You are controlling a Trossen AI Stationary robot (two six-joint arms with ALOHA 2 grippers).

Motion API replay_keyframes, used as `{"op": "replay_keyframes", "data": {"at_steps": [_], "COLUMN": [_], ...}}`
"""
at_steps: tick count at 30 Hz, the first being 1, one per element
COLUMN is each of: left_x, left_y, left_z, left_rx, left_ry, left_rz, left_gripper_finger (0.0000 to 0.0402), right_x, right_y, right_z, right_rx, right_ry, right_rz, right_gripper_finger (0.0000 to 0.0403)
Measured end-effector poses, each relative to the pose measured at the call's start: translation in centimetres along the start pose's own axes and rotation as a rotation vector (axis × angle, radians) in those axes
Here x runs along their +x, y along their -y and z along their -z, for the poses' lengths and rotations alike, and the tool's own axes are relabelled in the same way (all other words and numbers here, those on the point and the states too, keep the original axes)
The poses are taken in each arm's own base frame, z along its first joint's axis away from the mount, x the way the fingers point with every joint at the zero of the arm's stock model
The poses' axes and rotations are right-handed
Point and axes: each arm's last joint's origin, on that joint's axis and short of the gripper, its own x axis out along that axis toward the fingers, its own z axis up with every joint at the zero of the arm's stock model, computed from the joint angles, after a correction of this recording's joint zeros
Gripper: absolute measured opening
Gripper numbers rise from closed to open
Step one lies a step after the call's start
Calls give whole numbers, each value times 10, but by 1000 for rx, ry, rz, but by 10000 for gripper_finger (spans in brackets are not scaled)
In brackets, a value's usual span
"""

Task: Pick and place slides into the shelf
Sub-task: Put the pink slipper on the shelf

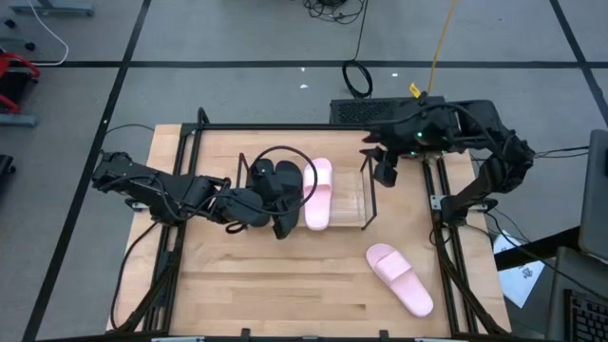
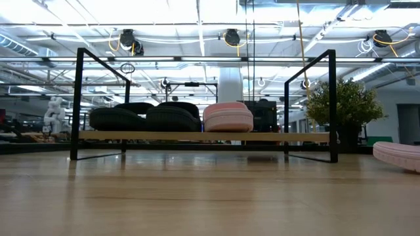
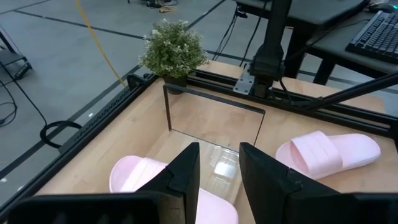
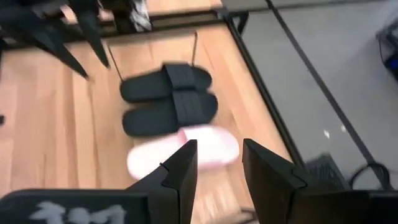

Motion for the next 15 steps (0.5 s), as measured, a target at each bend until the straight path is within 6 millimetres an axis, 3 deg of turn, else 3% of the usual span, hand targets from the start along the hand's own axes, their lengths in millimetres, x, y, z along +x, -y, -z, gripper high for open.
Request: {"op": "replay_keyframes", "data": {"at_steps": [5,15], "left_x": [0,-1], "left_y": [0,1], "left_z": [0,0], "left_rx": [-1,-7], "left_ry": [0,-1], "left_rz": [1,5], "left_gripper_finger": [113,113], "right_x": [0,12], "right_y": [4,0], "right_z": [11,16], "right_rx": [2,-35], "right_ry": [-110,-159], "right_rz": [22,24], "right_gripper_finger": [116,116]}}
